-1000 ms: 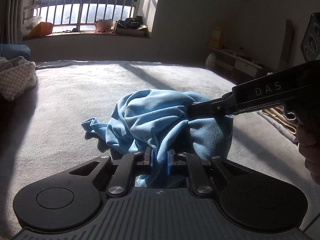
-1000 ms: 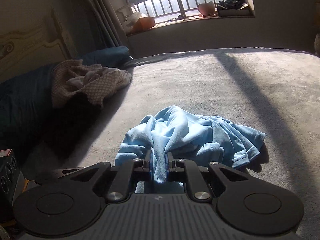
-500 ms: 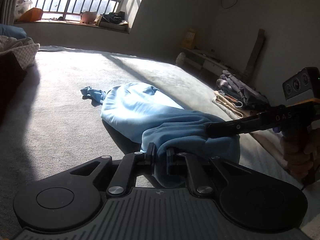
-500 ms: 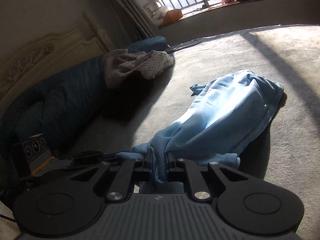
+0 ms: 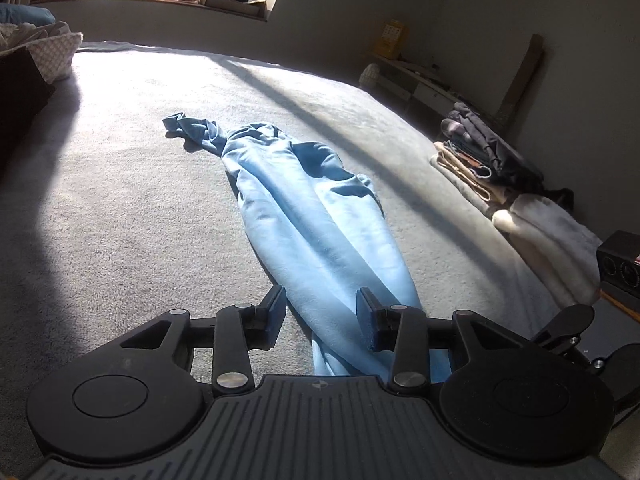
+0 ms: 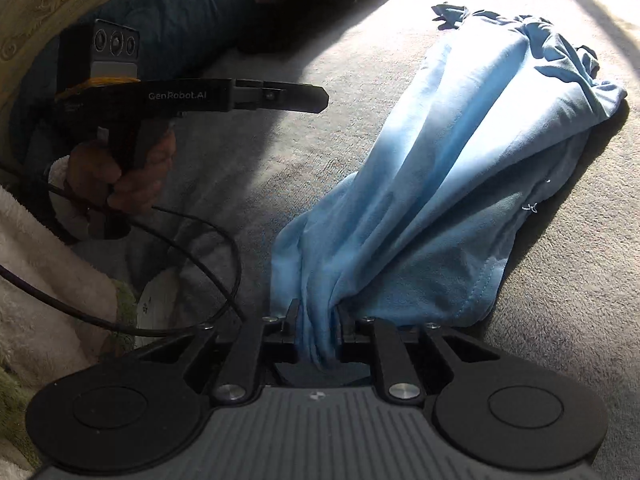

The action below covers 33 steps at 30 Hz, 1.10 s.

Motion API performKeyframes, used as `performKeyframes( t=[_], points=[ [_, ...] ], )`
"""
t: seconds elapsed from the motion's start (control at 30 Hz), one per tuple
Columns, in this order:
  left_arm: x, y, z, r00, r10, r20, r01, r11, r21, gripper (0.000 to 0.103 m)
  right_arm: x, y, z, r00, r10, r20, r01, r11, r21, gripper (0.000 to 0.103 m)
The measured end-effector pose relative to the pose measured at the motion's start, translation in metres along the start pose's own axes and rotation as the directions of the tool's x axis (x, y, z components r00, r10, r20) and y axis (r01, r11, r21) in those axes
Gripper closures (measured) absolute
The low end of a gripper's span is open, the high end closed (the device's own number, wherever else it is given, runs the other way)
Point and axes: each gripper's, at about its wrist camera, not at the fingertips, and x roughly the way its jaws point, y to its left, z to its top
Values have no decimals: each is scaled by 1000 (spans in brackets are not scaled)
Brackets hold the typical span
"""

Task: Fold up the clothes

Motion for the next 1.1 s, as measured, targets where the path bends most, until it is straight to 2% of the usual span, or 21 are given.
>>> performKeyframes(
  t=[0.03, 0.1, 0.17, 0.23, 0.3, 0.37, 0.4, 0.43, 0.47, 0.53, 0.63, 0.7, 0.77, 0.8, 0.83, 0.9, 0.97, 1.03, 1.1],
  points=[
    [4, -2, 0, 1000, 3, -8, -3, 1000, 6, 46, -4, -6, 3, 1000, -1, -5, 1, 1000, 28, 69],
    [12, -6, 0, 1000, 8, -21, -7, 1000, 20, 42, -20, -19, 3, 999, 27, 43, -30, 997, 68, 55],
    [20, -12, 0, 1000, 12, -27, -11, 999, 39, 38, -38, -31, 3, 993, 54, 104, -65, 992, 104, 51],
    [28, -18, 0, 999, 17, -33, -15, 998, 58, 35, -55, -48, 6, 979, 53, 197, -86, 983, 163, 35],
    [37, -22, 3, 999, 11, -47, -8, 997, 71, 35, -67, -66, 10, 957, 28, 289, -98, 968, 230, 30],
    [47, -27, 3, 997, 33, -65, -27, 996, 87, 35, -65, -91, 18, 944, -31, 330, -81, 944, 319, 30],
    [51, -28, 3, 996, 53, -74, -46, 994, 98, 39, -62, -106, 23, 938, -73, 340, -63, 926, 372, 30],
    [54, -28, 3, 994, 75, -83, -66, 992, 105, 53, -56, -121, 29, 931, -114, 347, -50, 902, 429, 30],
    [57, -27, 3, 991, 96, -92, -85, 990, 111, 62, -52, -134, 31, 926, -137, 353, -49, 881, 470, 30],
    [59, -17, 1, 986, 115, -119, -108, 992, 70, 80, -37, -168, 38, 911, -167, 376, -92, 808, 582, 34],
    [57, -5, -2, 979, 140, -146, -138, 990, 24, 86, -15, -208, 48, 884, -203, 420, -169, 700, 694, 40],
    [53, 2, -3, 975, 158, -157, -159, 987, 8, 86, -4, -226, 51, 869, -224, 441, -203, 651, 731, 46],
    [49, 8, -5, 970, 175, -167, -179, 984, -7, 86, 8, -237, 52, 861, -239, 449, -223, 617, 755, 65],
    [48, 11, -6, 968, 184, -172, -189, 982, -15, 87, 13, -239, 51, 858, -235, 456, -233, 614, 754, 82],
    [46, 15, -7, 965, 192, -178, -199, 980, -23, 87, 14, -238, 50, 855, -229, 465, -238, 622, 746, 94],
    [43, 21, -10, 961, 205, -189, -215, 976, -38, 89, 13, -225, 51, 830, -224, 511, -238, 686, 687, 98],
    [40, 28, -12, 959, 207, -195, -222, 973, -61, 91, 6, -209, 55, 802, -144, 580, -296, 747, 595, 99],
    [33, 37, -13, 967, 176, -183, -198, 974, -113, 91, -2, -186, 61, 802, -52, 595, -310, 816, 488, 100],
    [24, 45, -10, 970, 173, -170, -198, 969, -147, 90, 0, -155, 72, 833, 30, 553, -282, 883, 376, 101]
  ],
)
